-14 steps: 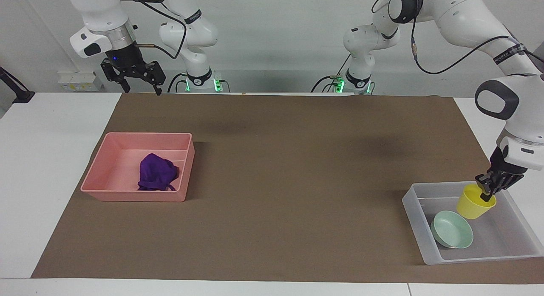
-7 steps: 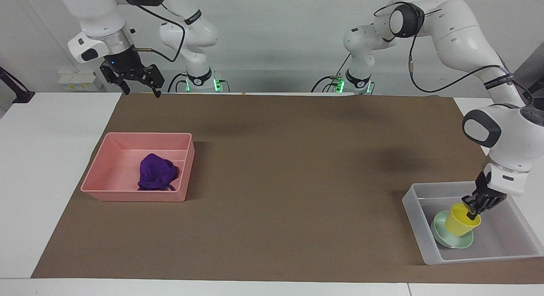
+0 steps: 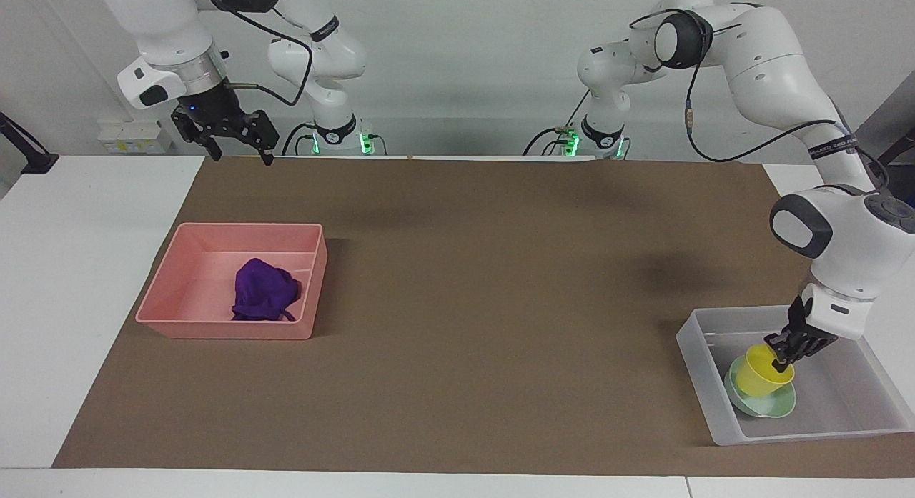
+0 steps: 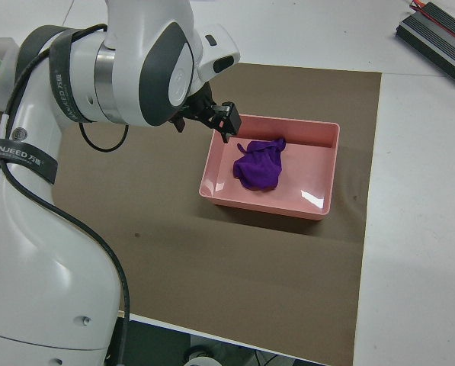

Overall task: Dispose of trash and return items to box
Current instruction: 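Lower the yellow cup into the green bowl and open the left gripper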

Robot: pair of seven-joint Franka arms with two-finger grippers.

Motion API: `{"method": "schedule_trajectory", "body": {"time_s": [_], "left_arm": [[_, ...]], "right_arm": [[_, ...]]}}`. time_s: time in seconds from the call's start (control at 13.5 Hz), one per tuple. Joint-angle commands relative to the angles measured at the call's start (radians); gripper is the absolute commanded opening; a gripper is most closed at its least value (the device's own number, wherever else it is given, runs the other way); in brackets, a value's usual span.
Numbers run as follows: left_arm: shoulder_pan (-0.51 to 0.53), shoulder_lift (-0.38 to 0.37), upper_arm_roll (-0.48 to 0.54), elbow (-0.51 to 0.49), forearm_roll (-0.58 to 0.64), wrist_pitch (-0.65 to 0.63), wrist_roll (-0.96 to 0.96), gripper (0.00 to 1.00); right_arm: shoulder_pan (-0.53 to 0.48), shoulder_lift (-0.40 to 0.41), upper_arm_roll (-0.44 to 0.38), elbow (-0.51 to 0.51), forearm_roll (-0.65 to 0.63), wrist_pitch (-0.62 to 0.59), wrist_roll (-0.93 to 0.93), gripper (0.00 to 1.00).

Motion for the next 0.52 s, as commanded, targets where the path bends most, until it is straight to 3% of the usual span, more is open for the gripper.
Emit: {"method": "schedule_trajectory", "body": {"time_s": [0.0, 0.07, 0.22, 0.44], "left_arm": [[-0.007, -0.008, 0.003, 0.019, -0.009, -0.042, 0.034, 0.59], [-0.008, -0.021, 0.001, 0.019, -0.008, -0.042, 0.037, 0.70], [-0.010, -0.059, 0.001, 0.013, -0.008, -0.042, 0.072, 1.00], [-0.059, -0.187, 0.003, -0.080, -0.009, -0.069, 0.231, 1.00]], "right_arm": [[-0.001, -0.016, 0.003, -0.019, -0.008, 0.008, 0.007, 1.00], [-0.001, -0.017, 0.003, -0.026, -0.009, 0.018, 0.007, 1.00], [-0.001, -0.022, 0.003, -0.031, -0.008, 0.018, 0.011, 1.00], [-0.001, -0.022, 0.005, -0.031, -0.008, 0.020, 0.010, 1.00]]}}
